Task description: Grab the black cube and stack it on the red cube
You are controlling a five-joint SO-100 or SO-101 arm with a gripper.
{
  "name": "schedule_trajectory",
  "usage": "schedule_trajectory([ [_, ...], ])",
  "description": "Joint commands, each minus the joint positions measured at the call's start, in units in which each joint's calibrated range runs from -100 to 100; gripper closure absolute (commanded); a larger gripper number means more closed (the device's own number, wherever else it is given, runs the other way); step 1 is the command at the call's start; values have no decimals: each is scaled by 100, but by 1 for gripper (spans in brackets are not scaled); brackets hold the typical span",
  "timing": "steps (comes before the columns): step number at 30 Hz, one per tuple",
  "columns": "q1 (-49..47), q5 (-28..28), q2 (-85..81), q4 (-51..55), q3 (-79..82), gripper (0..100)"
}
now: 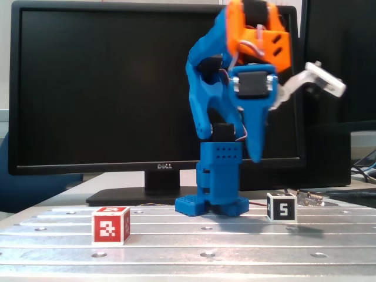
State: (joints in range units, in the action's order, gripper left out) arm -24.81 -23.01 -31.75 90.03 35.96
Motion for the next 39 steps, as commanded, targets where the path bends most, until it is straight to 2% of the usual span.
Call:
schedule_trajectory([
  [1, -579, -245, 1, 219, -245, 99],
  [6, -1287, -718, 1, 347, -236, 99],
  [12, -2070, -781, 1, 501, -226, 99],
  [16, -2424, -1050, 1, 518, -118, 99],
  [24, -3059, -1313, -325, 450, 497, 82],
  [32, -3753, -1733, -175, 321, 977, 73],
  [39, -3798, -1718, -150, 321, 1031, 71],
])
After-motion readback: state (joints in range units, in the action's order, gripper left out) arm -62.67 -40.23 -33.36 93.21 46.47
